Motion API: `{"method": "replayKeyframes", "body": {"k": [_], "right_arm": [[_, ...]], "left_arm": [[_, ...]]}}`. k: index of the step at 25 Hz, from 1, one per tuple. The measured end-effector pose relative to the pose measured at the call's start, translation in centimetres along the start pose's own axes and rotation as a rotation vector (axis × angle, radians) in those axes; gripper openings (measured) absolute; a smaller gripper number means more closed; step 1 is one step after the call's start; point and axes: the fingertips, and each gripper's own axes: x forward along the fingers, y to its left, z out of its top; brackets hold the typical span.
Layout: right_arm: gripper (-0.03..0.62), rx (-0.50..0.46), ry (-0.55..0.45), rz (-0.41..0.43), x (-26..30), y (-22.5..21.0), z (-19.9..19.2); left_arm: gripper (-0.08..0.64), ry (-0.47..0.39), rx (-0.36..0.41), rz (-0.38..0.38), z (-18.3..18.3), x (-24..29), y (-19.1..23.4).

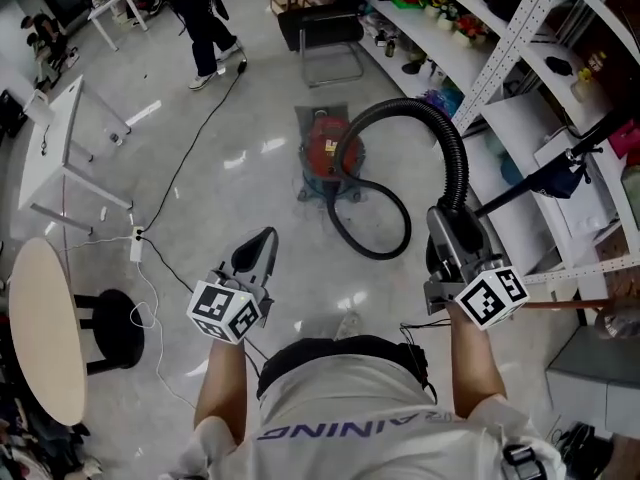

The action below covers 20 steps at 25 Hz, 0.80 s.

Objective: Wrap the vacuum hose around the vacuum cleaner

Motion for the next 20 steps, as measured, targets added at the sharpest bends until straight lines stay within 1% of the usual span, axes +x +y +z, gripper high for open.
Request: {"method": "replayKeyframes", "body": {"k": [3,6,9,11,14,17,19,20], "right_arm": [[0.248,-0.012,-0.010,-0.026,-0.7,-2.9,1.3],[0.249,-0.021,-0.009,-0.064,-0.5,-4.9,1.8],[0.249,-0.009,0.022,-0.091,0.7,-6.5,0.7],[0.249,-0.022,0.043,-0.104,1.8,-7.2,-0.2],[0.249,-0.033,0.051,-0.131,4.1,-7.8,-0.8],[0.249,-0.036,0.044,-0.164,7.2,-8.2,-0.7],[0.249,-0.015,0.031,-0.192,9.4,-8.5,-0.6],[0.249,0.015,0.016,-0.206,10.4,-8.6,-0.6]], "left_arm": [[0.017,0.001,0.007,-0.031,0.5,3.7,-1.5],[0.017,0.009,0.016,-0.067,1.2,6.4,-2.4],[0.017,0.023,0.024,-0.096,1.3,8.3,-2.6],[0.017,0.032,0.028,-0.106,1.2,9.5,-2.1],[0.017,0.041,0.020,-0.121,1.4,10.9,-0.1],[0.017,0.042,0.009,-0.139,1.9,12.3,3.2],[0.017,0.042,0.002,-0.151,2.5,13.4,5.7],[0.017,0.043,0.000,-0.157,2.8,14.0,7.0]]}}
